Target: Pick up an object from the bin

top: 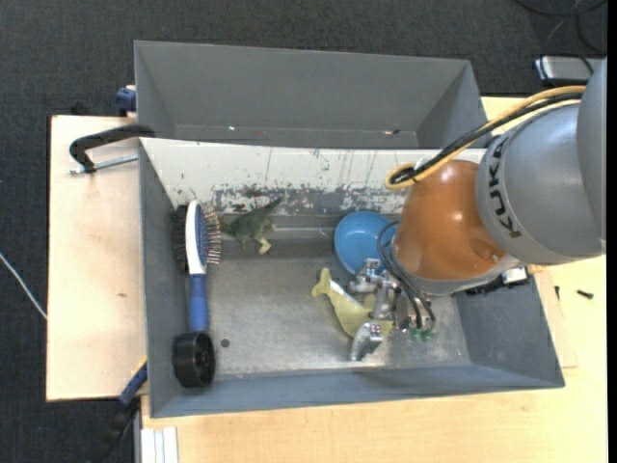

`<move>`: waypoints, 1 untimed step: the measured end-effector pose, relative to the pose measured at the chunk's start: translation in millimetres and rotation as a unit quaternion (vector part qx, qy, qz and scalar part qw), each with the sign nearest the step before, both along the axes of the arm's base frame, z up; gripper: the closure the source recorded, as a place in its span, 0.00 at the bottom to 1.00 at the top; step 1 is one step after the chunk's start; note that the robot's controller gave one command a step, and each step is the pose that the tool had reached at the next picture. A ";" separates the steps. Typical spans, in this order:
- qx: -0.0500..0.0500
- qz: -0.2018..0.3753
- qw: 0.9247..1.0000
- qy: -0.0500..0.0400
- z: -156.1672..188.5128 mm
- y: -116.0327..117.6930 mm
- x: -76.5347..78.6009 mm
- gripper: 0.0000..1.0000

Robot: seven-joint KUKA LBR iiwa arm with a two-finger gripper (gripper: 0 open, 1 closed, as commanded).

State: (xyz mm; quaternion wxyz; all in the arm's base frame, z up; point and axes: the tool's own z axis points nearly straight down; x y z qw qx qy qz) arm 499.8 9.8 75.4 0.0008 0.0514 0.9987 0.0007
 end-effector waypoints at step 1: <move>0.000 0.000 1.000 -0.002 0.8 0.0 1.6 1.00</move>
Offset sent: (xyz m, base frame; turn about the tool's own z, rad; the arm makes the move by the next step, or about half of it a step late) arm 0.0000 0.0000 0.0000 0.0000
